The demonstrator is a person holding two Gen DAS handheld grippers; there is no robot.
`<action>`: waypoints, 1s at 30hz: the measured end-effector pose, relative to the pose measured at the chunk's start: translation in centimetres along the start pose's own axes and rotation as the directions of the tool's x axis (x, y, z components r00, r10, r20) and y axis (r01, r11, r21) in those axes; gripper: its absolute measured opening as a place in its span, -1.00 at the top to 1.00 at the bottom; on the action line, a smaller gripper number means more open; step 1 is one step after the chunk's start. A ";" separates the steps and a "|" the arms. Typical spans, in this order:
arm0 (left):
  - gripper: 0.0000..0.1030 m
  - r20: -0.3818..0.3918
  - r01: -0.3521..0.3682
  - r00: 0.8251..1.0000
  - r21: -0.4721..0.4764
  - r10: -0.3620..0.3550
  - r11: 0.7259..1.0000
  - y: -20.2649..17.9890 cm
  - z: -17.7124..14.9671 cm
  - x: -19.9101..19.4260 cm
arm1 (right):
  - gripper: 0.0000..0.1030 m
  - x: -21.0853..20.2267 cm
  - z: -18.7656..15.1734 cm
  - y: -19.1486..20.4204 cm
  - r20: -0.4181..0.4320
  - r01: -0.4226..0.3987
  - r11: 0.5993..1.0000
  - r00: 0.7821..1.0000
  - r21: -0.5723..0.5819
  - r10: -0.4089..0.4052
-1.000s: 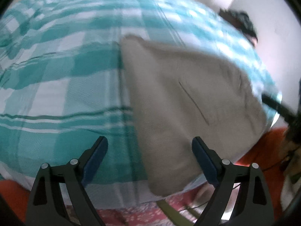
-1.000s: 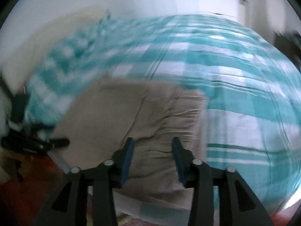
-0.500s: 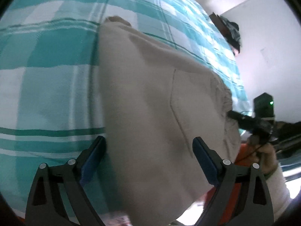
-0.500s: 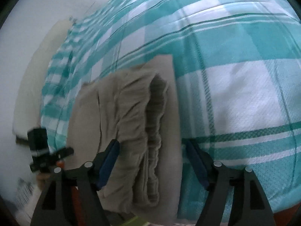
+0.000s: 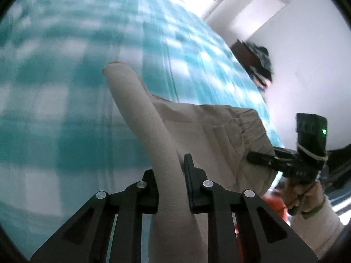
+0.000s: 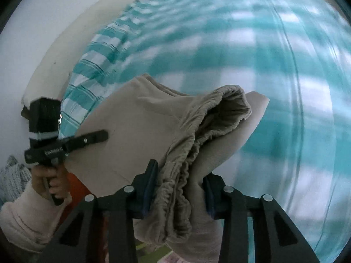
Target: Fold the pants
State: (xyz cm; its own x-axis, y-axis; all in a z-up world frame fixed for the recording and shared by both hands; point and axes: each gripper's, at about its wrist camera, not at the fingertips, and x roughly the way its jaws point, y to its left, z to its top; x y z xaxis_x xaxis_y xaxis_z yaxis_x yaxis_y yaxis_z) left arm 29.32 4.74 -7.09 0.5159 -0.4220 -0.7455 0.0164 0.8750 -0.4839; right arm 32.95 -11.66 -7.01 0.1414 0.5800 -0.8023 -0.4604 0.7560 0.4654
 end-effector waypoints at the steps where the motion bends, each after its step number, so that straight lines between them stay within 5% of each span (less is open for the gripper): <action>1: 0.69 0.031 -0.022 0.999 0.017 0.021 1.000 0.0 1.7 -0.1 | 0.24 0.1 1.4 0.5 0.020 0.007 1.000 1.000 -0.020 -0.007; 3: 0.66 0.103 -0.105 0.990 0.058 0.099 0.993 0.0 5.4 -0.1 | 0.24 0.3 5.5 1.1 0.075 0.019 0.999 0.997 -0.036 -0.016; 5: 0.26 0.159 -0.236 0.962 0.086 0.220 0.968 0.5 8.2 0.5 | 0.22 0.4 9.3 1.0 0.134 0.032 0.999 0.991 -0.032 -0.028; 6: -0.17 0.178 -0.302 0.943 0.095 0.282 0.949 0.6 8.9 0.9 | 0.18 0.8 11.5 1.0 0.165 0.044 0.999 0.986 -0.022 -0.040; 7: -0.47 0.196 -0.358 0.922 0.102 0.334 0.928 0.7 9.0 1.0 | 0.06 1.0 13.2 0.4 0.186 0.058 0.998 0.981 -0.001 -0.057; 10: -0.83 0.267 -0.519 0.842 0.161 0.469 0.840 0.7 6.5 0.3 | -0.58 1.1 15.3 -0.7 0.192 0.204 0.978 0.959 0.052 -0.210; 13: -0.89 0.317 -0.649 0.751 0.192 0.580 0.736 0.0 2.0 0.2 | -0.72 0.0 13.6 -0.7 0.202 0.341 0.939 0.917 0.050 -0.344; 17: -0.94 0.275 -0.724 0.685 0.155 0.675 0.672 -0.7 -3.0 -0.8 | -0.81 -0.7 8.5 0.8 0.202 0.450 0.893 0.875 -0.007 -0.439; 18: -0.94 0.276 -0.751 0.656 0.141 0.703 0.645 -1.3 -4.6 -1.0 | -0.81 -0.8 7.2 1.2 0.199 0.454 0.891 0.875 -0.012 -0.442; 19: -0.94 0.273 -0.758 0.647 0.134 0.712 0.638 -1.6 -5.1 -1.2 | -0.81 -1.0 5.8 1.8 0.199 0.449 0.893 0.877 -0.011 -0.438; 21: -0.94 0.222 -0.737 0.672 0.111 0.707 0.666 -2.4 -6.7 -1.9 | -0.83 -1.3 3.2 2.7 0.204 0.441 0.898 0.879 0.000 -0.431; 27: -0.93 0.068 -0.604 0.797 0.069 0.600 0.794 -3.9 -9.4 -4.6 | -0.86 -3.4 -3.7 7.2 0.233 0.447 0.894 0.866 0.040 -0.443; 30: -0.93 0.093 -0.574 0.817 0.058 0.568 0.817 -5.4 -10.2 -6.1 | -0.86 -4.5 -5.5 9.3 0.242 0.446 0.894 0.863 0.047 -0.443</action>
State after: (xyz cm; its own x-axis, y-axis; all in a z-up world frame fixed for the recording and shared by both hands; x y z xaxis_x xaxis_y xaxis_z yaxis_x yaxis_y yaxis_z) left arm 17.30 0.19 -4.60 0.5110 0.1745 -0.8417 -0.2334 0.9705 0.0596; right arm 23.21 -8.85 -1.14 0.5386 0.2391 -0.8079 -0.3075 0.9485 0.0758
